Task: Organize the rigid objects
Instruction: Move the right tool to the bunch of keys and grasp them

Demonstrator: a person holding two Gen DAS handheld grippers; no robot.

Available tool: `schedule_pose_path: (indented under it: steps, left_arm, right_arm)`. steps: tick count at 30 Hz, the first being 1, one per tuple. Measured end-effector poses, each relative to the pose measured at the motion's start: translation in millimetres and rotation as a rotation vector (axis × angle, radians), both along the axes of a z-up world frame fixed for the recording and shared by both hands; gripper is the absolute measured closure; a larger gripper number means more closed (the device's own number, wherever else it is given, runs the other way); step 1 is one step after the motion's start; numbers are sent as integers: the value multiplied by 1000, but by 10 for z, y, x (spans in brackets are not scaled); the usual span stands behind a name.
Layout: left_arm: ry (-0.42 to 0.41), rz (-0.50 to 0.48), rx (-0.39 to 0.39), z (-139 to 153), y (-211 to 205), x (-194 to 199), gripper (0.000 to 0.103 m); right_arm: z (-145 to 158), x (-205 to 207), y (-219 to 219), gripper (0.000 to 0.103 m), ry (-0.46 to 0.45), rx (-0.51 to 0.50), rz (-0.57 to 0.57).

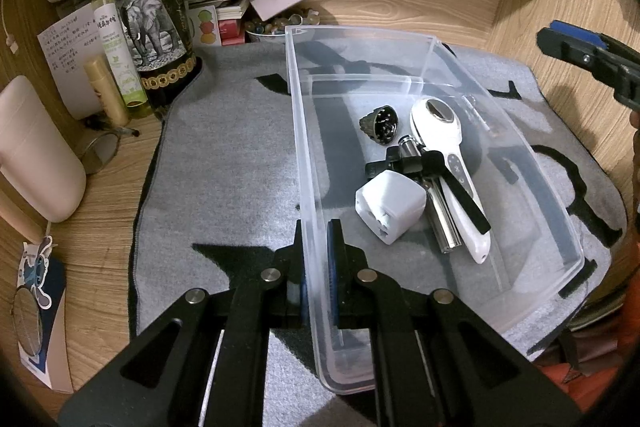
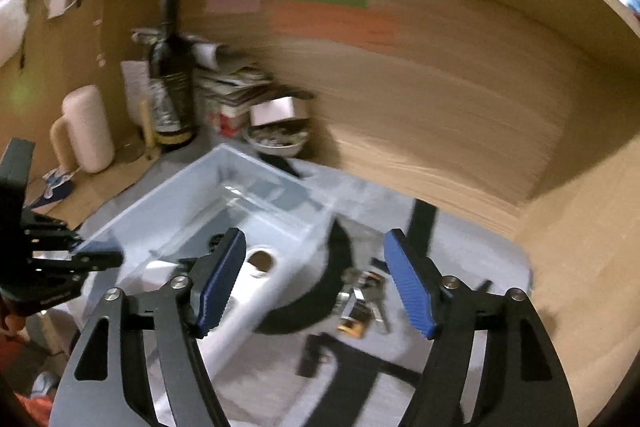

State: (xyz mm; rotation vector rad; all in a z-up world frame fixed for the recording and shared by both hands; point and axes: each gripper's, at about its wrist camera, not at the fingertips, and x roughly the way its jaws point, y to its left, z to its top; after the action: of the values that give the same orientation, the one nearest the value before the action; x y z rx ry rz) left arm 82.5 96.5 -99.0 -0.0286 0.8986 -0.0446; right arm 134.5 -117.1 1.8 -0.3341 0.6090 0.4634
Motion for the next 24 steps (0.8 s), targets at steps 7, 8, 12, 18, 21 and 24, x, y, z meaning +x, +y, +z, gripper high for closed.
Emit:
schedule_pose_path:
  steps: [7,8,12,18,21,24]
  left_arm:
    - [0,0,-1,-1,4,-2,96]
    - [0,1,-2,-2,12,-1,96]
    - [0,-1,0,-1,2,-2,96]
    - [1,0,-1,-5,5,-4,96]
    - [1,0,-2,-10,8,-6,96]
    - [1,-1,-1,-10,7,-5,96]
  right_arm:
    - [-174,152,-337,34,50,-8,-114]
    - [-239,194,-369,34,68,-16,-126]
    - [-480,325,-465,34,143,-20,-162]
    - [-787,460,-483,34,231,-37,-167]
    - [-883,527,-453,35,261,-47,-163]
    - [-951,599,-395,35,274,-59,-156]
